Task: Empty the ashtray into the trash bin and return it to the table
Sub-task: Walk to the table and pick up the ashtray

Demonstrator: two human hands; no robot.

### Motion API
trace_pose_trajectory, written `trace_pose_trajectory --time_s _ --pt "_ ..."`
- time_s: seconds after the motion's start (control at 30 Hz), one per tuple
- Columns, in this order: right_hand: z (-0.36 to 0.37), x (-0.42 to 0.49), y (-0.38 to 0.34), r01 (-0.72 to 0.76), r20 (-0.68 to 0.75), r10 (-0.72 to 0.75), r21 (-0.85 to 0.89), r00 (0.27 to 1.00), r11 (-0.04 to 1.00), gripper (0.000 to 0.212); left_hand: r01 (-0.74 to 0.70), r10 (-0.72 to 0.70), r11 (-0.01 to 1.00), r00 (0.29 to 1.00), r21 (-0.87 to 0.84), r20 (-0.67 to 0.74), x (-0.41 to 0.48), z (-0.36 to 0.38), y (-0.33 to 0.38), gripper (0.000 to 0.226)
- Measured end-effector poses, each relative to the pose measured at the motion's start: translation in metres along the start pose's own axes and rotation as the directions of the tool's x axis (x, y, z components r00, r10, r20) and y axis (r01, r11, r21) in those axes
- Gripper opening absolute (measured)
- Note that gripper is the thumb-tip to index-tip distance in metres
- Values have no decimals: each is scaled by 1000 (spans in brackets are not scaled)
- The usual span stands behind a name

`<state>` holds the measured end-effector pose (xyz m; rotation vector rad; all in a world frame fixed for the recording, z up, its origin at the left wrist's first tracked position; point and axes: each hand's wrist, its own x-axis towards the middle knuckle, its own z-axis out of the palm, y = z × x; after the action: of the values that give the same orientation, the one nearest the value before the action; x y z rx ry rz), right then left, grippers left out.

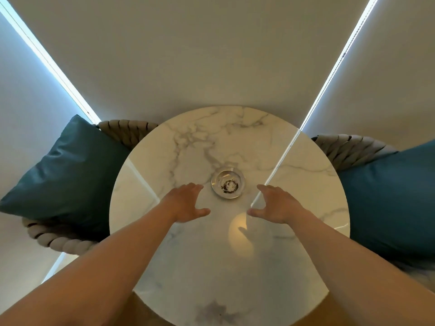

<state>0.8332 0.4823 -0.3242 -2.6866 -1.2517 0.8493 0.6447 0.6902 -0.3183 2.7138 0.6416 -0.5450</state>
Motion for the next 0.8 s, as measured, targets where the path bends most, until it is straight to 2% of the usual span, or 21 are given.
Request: trace_pose_trajectory --time_s 0.17,0.4,0.8 --pt "3 57 15 91 -57 -99 -138 993 986 101 32 -33 999 997 -20 -64 48 16 2 92" --pt "27 106 24 122 -59 -130 -115 990 986 118 40 -44 999 984 -25 -171 94 45 -3 108" --pt "39 129 16 194 -140 -201 -59 970 979 115 11 -19 999 967 -33 -256 117 71 -10 116"
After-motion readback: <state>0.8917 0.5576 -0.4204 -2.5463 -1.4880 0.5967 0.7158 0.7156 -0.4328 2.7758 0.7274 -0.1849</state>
